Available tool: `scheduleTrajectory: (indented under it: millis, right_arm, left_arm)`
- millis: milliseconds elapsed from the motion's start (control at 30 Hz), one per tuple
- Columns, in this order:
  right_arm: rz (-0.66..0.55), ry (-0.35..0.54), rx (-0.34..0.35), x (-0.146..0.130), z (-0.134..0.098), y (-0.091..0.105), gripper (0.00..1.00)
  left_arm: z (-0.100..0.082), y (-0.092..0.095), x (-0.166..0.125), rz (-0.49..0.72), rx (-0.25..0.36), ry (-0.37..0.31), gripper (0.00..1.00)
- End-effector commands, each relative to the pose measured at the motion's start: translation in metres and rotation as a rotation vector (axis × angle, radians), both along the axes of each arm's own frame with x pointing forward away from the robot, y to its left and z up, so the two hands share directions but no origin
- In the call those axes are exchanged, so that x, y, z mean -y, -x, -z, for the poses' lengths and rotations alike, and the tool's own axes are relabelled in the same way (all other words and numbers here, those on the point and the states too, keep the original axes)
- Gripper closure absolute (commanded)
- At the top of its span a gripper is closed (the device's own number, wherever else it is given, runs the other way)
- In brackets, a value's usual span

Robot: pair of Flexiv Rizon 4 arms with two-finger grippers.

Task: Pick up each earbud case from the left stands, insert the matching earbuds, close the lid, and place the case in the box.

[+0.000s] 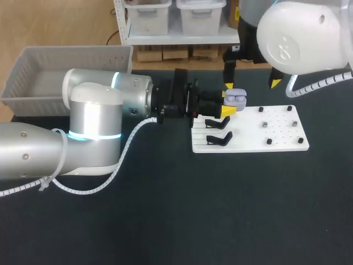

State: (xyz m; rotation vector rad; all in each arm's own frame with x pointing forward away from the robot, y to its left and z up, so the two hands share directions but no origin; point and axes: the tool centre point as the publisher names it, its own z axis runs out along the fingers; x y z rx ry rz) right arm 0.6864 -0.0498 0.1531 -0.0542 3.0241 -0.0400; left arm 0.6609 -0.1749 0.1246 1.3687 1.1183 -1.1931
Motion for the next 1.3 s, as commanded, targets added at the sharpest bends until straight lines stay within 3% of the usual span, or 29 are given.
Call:
scheduleTrajectory:
  millis: [33, 233, 333, 433, 533, 700, 800, 1100, 1300]
  right_arm:
    - [-0.004, 0.001, 0.002, -0.001, -0.004, 0.011, 0.00]
    - [0.024, 0.029, 0.082, 0.011, -0.022, 0.021, 0.00]
    - [0.025, 0.016, 0.181, 0.018, -0.051, 0.035, 0.00]
    - [0.005, -0.062, 0.285, 0.025, -0.079, 0.053, 0.00]
    - [-0.037, -0.097, 0.352, 0.027, -0.099, 0.073, 0.00]
    - [-0.076, -0.126, 0.382, 0.026, -0.110, 0.097, 0.00]
    - [-0.076, -0.126, 0.382, 0.026, -0.110, 0.097, 0.00]
    - [-0.076, -0.126, 0.382, 0.026, -0.110, 0.097, 0.00]
    - [-0.076, -0.126, 0.382, 0.026, -0.110, 0.097, 0.00]
  left_arm:
    - [0.000, 0.001, 0.000, -0.006, 0.002, 0.002, 1.00]
    - [0.000, 0.001, 0.000, -0.006, 0.002, 0.002, 1.00]
    - [0.000, 0.001, 0.000, -0.006, 0.002, 0.002, 1.00]
    - [-0.007, 0.005, -0.007, -0.008, 0.007, 0.004, 1.00]
    - [-0.014, 0.009, -0.019, -0.017, 0.009, 0.002, 1.00]
    - [-0.040, 0.016, -0.044, -0.079, 0.037, -0.005, 1.00]
    - [-0.051, 0.011, -0.064, -0.135, 0.061, -0.015, 1.00]
    - [-0.082, -0.046, -0.154, -0.443, 0.173, -0.081, 1.00]
    - [-0.079, -0.098, -0.221, -0.715, 0.183, -0.117, 1.00]
